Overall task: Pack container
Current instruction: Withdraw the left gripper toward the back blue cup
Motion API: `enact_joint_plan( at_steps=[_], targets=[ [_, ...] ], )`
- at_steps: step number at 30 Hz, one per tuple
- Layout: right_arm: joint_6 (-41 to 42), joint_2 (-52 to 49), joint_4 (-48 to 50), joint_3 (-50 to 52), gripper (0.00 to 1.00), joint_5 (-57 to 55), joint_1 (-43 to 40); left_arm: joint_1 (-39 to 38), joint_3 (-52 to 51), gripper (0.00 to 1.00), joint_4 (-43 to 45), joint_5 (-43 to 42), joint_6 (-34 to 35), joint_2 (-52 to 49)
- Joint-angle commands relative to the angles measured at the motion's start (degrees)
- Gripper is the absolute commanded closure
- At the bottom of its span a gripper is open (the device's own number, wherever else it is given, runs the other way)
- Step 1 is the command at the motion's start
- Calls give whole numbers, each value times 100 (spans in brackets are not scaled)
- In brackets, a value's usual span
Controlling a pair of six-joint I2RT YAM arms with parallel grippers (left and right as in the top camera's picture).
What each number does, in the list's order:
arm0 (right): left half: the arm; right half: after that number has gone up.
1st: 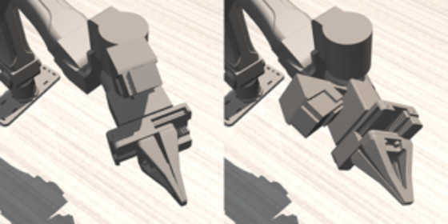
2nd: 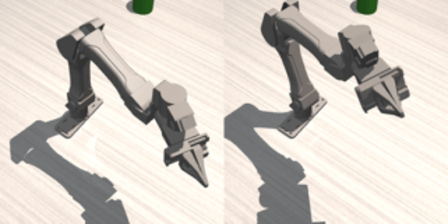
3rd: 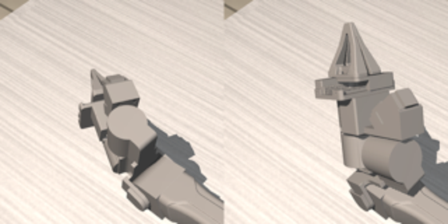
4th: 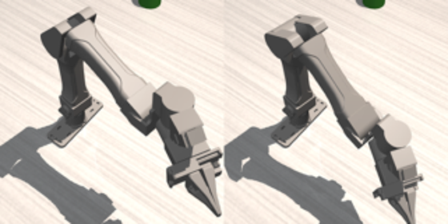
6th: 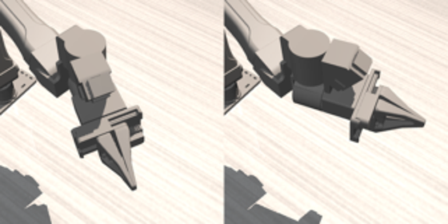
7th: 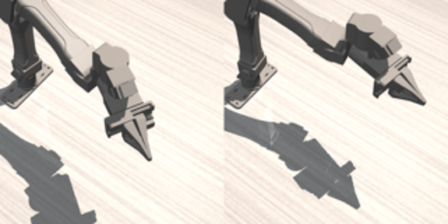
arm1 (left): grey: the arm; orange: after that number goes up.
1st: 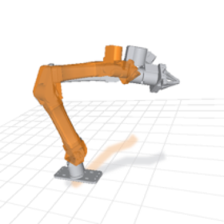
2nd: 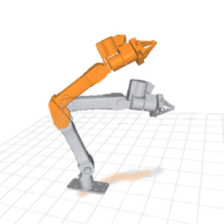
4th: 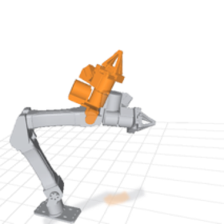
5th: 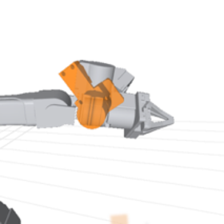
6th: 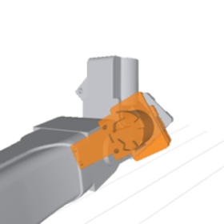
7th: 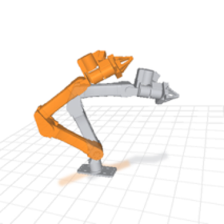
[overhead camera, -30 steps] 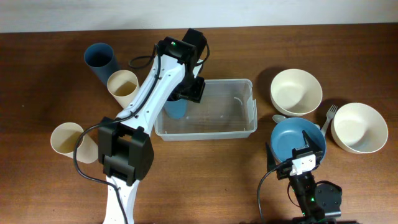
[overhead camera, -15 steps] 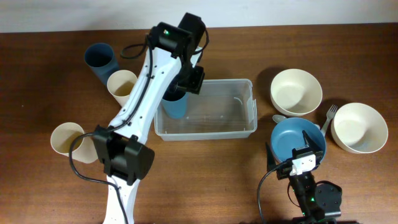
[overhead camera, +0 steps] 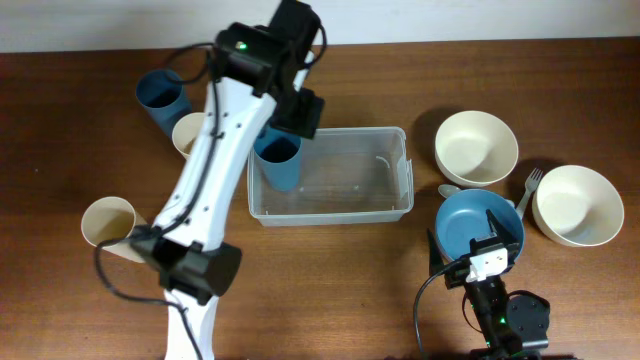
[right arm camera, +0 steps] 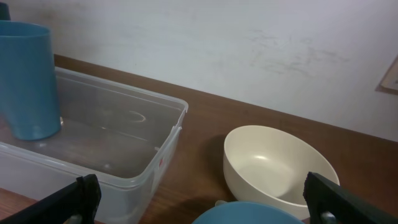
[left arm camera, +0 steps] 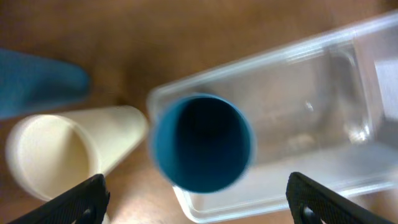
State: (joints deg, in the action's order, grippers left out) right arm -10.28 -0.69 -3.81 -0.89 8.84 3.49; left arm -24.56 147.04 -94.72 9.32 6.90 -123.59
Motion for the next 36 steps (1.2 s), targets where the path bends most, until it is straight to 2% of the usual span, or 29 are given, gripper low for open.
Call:
enact_joint_plan(
  at_steps=[1, 5, 9, 13, 20, 24, 36],
  targets=[
    [20, 48, -22, 39, 1, -50, 26, 535, 125, 7, 201, 503, -48, 496],
    [20, 48, -22, 39, 1, -50, 26, 1276, 122, 10, 684, 240, -48, 487],
    [20, 48, -22, 39, 1, -50, 26, 1930, 118, 10, 1209, -426, -50, 428],
    [20, 48, -22, 39, 1, -50, 26, 2251, 118, 11, 1569, -791, -52, 299],
    [20, 48, -22, 39, 1, -50, 26, 2286, 118, 11, 1985, -807, -271, -168],
    [20, 48, -22, 39, 1, -50, 26, 2304, 118, 11, 2170, -437, -269, -448],
    [20, 48, -22, 39, 1, -50, 26, 2323, 118, 11, 2343, -350, -269, -1152]
  ],
)
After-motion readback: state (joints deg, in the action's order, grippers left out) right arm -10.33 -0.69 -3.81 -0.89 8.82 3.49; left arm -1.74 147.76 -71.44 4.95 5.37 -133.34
